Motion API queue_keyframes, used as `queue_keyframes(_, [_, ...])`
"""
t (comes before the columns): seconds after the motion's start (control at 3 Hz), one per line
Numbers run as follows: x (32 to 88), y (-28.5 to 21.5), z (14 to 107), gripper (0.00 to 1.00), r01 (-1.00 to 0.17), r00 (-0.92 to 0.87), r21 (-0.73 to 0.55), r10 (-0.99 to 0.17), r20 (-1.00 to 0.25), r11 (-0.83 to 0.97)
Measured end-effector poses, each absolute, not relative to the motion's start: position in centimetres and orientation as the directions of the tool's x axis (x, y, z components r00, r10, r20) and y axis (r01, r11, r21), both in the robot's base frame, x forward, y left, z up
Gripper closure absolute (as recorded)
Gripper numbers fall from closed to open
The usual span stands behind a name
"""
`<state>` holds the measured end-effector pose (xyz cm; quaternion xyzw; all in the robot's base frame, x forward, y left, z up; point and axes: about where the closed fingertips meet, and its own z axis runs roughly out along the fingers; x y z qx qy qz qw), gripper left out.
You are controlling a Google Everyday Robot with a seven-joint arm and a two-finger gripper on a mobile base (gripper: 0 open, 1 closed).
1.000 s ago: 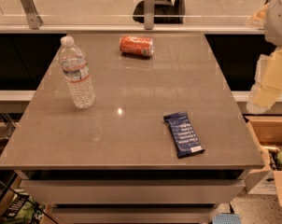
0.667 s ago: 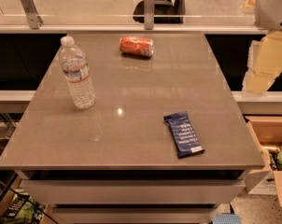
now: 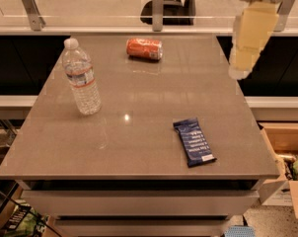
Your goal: Place coke can upright
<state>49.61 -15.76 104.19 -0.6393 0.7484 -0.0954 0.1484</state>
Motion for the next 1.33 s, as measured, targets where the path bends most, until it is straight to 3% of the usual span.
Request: queue_keyframes(1.33, [57.1,-8.8,101.2,0.00,-0.951,-0.039,-0.301,-0.992,-0.116,0.073])
